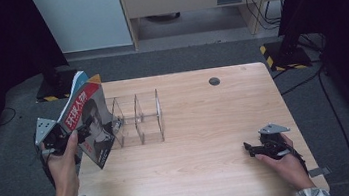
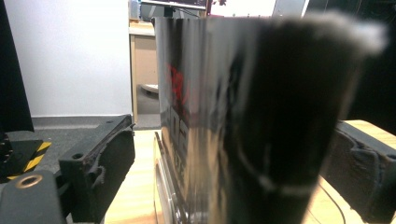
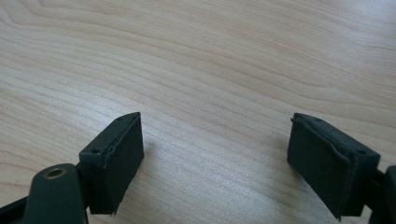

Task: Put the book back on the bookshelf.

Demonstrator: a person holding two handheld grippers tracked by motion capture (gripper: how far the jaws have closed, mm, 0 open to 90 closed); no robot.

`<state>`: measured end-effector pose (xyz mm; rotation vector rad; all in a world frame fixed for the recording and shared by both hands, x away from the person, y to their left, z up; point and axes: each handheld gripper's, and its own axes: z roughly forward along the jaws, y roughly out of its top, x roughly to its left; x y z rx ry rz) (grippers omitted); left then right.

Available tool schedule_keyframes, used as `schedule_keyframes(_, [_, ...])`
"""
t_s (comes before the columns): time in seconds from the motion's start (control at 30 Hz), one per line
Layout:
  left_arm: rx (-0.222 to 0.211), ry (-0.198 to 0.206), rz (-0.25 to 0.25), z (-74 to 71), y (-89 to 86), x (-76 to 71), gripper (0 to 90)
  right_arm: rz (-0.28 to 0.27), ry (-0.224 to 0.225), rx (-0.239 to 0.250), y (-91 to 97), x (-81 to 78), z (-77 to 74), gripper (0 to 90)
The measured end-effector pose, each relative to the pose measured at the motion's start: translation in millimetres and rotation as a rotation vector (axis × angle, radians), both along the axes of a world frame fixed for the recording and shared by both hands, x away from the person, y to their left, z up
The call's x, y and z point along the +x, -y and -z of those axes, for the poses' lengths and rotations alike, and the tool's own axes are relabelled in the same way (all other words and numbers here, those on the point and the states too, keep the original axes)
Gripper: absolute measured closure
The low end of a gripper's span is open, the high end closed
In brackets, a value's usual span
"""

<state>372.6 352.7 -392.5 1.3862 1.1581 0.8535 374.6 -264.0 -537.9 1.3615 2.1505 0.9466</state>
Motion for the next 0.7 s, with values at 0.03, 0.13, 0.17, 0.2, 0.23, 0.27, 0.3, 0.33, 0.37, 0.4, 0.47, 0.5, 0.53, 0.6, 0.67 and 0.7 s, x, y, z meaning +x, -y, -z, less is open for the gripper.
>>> schedule_keyframes(0.03, [0.003,0.003,-0.003,0.4,-0.2,-0.9,7.7,0.0,0.0,0.0,0.0,0.0,0.0,18.8])
schedule_keyframes(0.13, [0.011,0.003,-0.002,1.4,-0.2,-3.4,7.7,0.001,0.001,-0.001,-0.1,0.0,0.1,18.7])
schedule_keyframes(0.17, [0.016,0.004,-0.002,1.8,0.2,-4.4,7.7,0.0,0.001,-0.001,0.0,0.0,0.1,18.7])
schedule_keyframes(0.2, [0.023,0.004,0.001,2.1,0.6,-5.2,7.7,0.001,0.001,-0.001,-0.1,0.0,0.1,18.7])
schedule_keyframes(0.23, [0.032,0.004,0.002,2.3,1.1,-6.0,7.7,0.0,0.0,0.0,0.0,0.0,0.0,18.7])
schedule_keyframes(0.27, [0.04,0.004,0.003,2.5,1.6,-6.7,7.7,0.001,0.001,-0.001,-0.1,0.0,0.0,18.7])
schedule_keyframes(0.3, [0.043,0.006,0.004,2.7,1.8,-7.3,7.7,0.001,0.001,-0.001,-0.1,0.0,0.1,18.7])
schedule_keyframes(0.33, [0.043,0.006,0.004,2.7,1.8,-8.1,7.7,0.001,0.001,-0.001,-0.1,0.0,0.1,18.7])
schedule_keyframes(0.37, [0.041,0.008,0.005,2.7,1.8,-8.8,7.7,0.001,0.001,-0.001,-0.1,0.0,0.1,18.7])
schedule_keyframes(0.4, [0.042,0.008,0.005,2.6,1.8,-9.4,7.7,0.001,0.001,-0.001,-0.1,0.0,0.1,18.7])
schedule_keyframes(0.47, [0.041,0.008,0.006,2.9,1.8,-10.6,7.7,0.001,0.001,-0.001,-0.1,0.0,0.1,18.7])
schedule_keyframes(0.5, [0.042,0.008,0.007,3.3,1.7,-11.1,7.7,0.001,0.001,-0.001,-0.1,0.0,0.1,18.7])
schedule_keyframes(0.53, [0.043,0.007,0.006,3.7,1.6,-11.6,7.7,0.001,0.001,-0.001,-0.1,0.0,0.1,18.7])
schedule_keyframes(0.6, [0.042,0.006,0.006,4.6,1.0,-12.9,7.7,-0.002,0.001,-0.001,0.0,-0.1,0.1,18.7])
schedule_keyframes(0.67, [0.039,0.005,0.004,5.6,0.2,-14.4,7.7,-0.002,0.001,-0.001,0.0,-0.1,0.1,18.7])
schedule_keyframes(0.7, [0.039,0.006,0.004,6.1,-0.1,-15.1,7.7,-0.002,0.001,-0.001,0.0,-0.1,0.1,18.7])
